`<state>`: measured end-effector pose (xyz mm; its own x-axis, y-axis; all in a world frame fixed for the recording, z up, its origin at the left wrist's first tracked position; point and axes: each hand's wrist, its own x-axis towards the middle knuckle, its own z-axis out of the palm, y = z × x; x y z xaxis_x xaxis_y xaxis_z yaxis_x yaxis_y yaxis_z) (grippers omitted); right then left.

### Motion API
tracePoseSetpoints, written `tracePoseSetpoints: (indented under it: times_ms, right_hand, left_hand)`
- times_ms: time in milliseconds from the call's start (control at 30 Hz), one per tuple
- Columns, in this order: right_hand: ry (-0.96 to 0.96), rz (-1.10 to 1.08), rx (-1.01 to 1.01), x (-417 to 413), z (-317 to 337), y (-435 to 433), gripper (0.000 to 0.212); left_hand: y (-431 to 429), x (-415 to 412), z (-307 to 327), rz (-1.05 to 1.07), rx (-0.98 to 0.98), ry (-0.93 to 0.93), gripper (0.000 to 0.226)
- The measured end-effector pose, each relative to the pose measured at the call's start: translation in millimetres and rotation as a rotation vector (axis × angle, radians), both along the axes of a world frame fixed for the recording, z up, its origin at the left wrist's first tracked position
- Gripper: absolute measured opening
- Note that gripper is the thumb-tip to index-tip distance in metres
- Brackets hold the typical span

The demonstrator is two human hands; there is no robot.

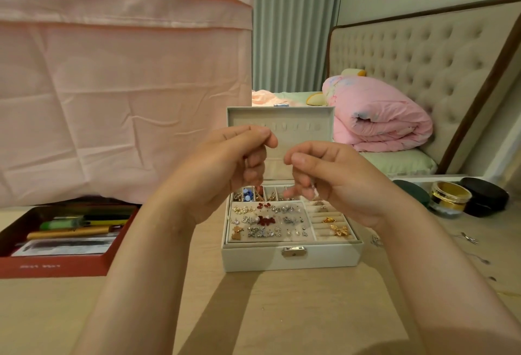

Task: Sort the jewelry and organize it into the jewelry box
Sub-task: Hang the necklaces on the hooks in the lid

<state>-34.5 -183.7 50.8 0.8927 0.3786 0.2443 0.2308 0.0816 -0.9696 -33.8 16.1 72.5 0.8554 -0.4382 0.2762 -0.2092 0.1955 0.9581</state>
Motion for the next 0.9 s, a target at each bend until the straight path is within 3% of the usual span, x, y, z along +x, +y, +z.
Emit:
tracePoseSetpoints:
  times_ms: [100, 200, 367, 467, 600, 900]
  right_hand:
    - [0.059, 0.098, 0.102, -0.6, 3.8, -6.6, 0.021]
    - [0.093, 0.147, 0.08, -0.4, 4.7, -12.7, 0.026]
    - [0.11, 0.046, 0.029, 3.2, -0.5, -14.5, 0.025]
    - [0.115, -0.073, -0.012, 9.0, -4.7, -11.3, 0.027]
    - [0.066, -0.238, -0.089, 30.7, 0.9, -5.1, 0.014]
    - [-0.014, -0.708, -0.109, 114.5, 12.9, 6.8, 0.005]
  left_hand:
    - [3.1, 2.8, -1.4, -0.026, -0.054, 0.03, 0.022]
    - [5.2, 6.9, -3.1, -0.033, -0.156, 0.097, 0.024]
    - [7.8, 13.2, -8.2, 0.092, -0.191, 0.176, 0.022]
    - [12.6, 16.7, -13.4, 0.16, -0.045, 0.139, 0.022]
    - [12.3, 34.6, -14.8, 0.308, 0.324, 0.009, 0.019]
    - [-18.9, 111.6, -10.0, 0.547, 0.414, 0.001, 0.026]
